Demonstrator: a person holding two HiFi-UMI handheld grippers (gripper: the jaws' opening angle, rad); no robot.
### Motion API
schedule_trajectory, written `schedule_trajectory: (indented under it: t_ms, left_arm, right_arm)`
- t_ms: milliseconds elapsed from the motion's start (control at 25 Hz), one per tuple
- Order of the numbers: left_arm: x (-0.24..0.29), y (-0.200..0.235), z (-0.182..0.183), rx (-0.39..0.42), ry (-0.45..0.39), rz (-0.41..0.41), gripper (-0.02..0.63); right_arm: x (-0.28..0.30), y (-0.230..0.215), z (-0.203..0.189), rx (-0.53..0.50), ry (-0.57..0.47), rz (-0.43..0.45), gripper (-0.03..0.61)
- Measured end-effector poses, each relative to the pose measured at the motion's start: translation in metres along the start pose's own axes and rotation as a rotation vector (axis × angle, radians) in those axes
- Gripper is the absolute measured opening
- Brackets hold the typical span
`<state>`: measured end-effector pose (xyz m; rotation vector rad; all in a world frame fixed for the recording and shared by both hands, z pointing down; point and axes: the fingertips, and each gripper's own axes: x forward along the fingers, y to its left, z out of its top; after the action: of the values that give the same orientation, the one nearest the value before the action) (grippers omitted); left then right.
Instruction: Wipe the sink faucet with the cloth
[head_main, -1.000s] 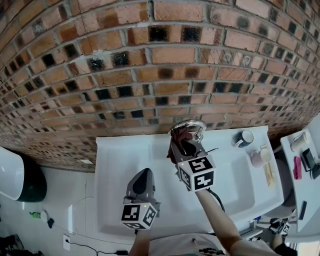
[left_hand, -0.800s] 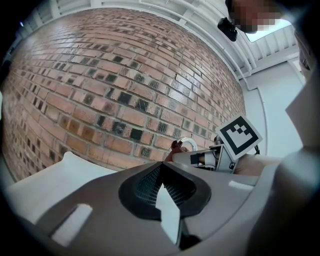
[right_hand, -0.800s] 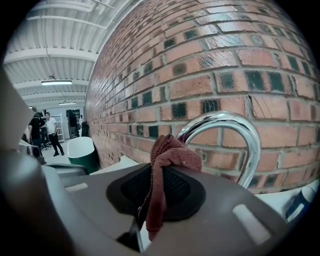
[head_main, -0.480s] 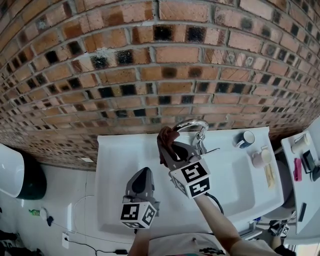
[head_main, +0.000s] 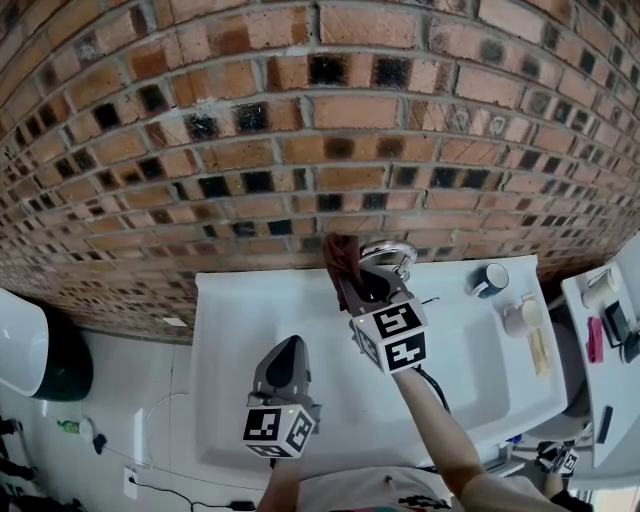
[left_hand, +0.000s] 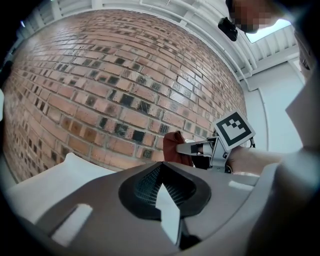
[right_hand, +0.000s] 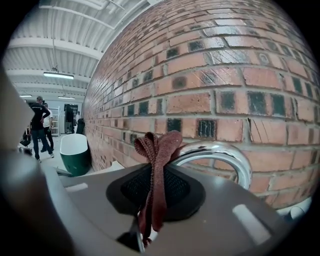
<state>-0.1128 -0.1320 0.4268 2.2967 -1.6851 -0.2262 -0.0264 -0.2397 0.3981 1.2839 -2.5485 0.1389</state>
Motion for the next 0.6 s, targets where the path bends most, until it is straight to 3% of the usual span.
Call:
schedule_trajectory:
  t_ms: [280,600]
  left_arm:
    - [-0.003,0.004,0.001,0.002,0.002,0.012,0.005]
    - [-0.001,0.003,-0.001,-0.005,0.006,0.006,0.005]
  right_arm:
    - [-0.015,-0.014,0.024,0.038,-0.079,-0.037,0.046]
    - [-0.055,-0.082,0.052,0.067,-0.175,-0.211,0.046]
